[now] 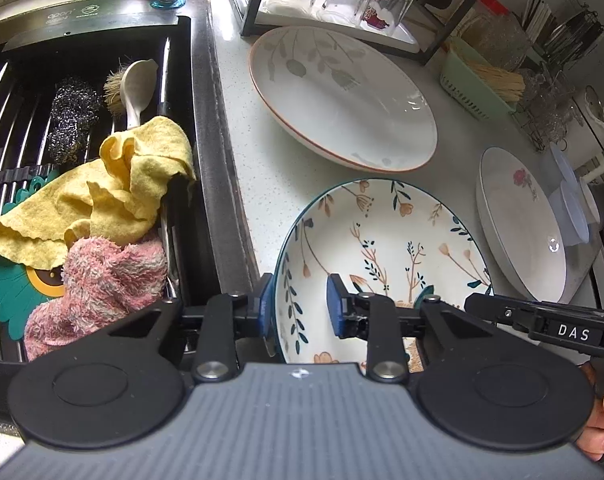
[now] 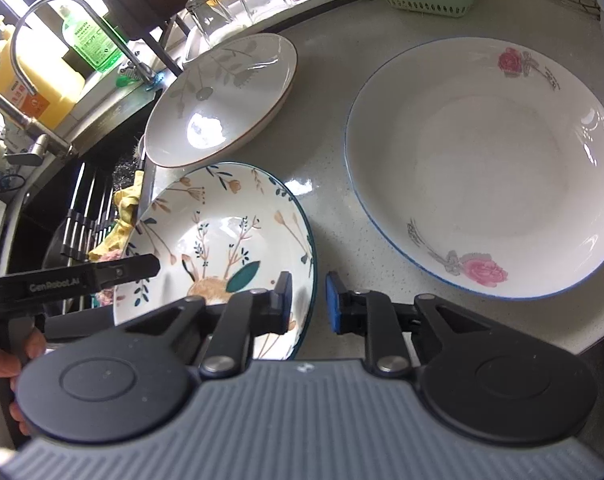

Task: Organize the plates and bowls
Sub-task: 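Lift the floral plate with both grippers toward the pink-rose plate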

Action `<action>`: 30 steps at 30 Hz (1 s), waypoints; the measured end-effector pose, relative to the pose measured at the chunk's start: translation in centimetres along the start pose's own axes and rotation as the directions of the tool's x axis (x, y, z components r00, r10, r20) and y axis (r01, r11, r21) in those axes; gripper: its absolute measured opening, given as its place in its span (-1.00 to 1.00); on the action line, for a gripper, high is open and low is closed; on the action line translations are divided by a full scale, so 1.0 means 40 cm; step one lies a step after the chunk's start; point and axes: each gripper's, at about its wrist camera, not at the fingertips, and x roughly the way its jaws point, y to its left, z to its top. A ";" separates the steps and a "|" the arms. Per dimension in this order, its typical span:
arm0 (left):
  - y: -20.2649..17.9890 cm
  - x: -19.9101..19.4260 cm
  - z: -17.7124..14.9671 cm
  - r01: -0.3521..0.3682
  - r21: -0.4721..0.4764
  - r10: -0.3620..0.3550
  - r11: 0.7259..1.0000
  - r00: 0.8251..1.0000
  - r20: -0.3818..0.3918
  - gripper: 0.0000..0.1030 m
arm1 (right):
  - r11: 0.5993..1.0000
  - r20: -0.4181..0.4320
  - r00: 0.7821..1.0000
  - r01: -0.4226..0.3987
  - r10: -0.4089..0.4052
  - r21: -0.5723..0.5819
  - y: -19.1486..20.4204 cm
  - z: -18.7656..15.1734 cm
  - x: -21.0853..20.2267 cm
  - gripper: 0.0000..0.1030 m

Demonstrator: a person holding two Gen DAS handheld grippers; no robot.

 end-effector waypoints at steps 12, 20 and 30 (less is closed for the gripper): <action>0.021 0.021 0.026 0.074 -0.025 -0.075 0.997 0.996 -0.040 -0.35 | 0.994 -0.024 0.998 -0.061 0.063 0.094 -0.031 0.009 0.006 -0.55; 0.001 -0.007 0.034 0.106 -0.010 -0.107 0.994 0.992 -0.074 -0.35 | 0.992 -0.023 0.997 -0.064 0.067 0.111 -0.027 0.031 -0.042 -0.55; -0.059 -0.073 0.077 0.152 -0.025 -0.153 0.988 0.986 -0.058 -0.35 | 0.989 0.010 0.998 -0.060 0.059 0.132 -0.043 0.076 -0.115 -0.55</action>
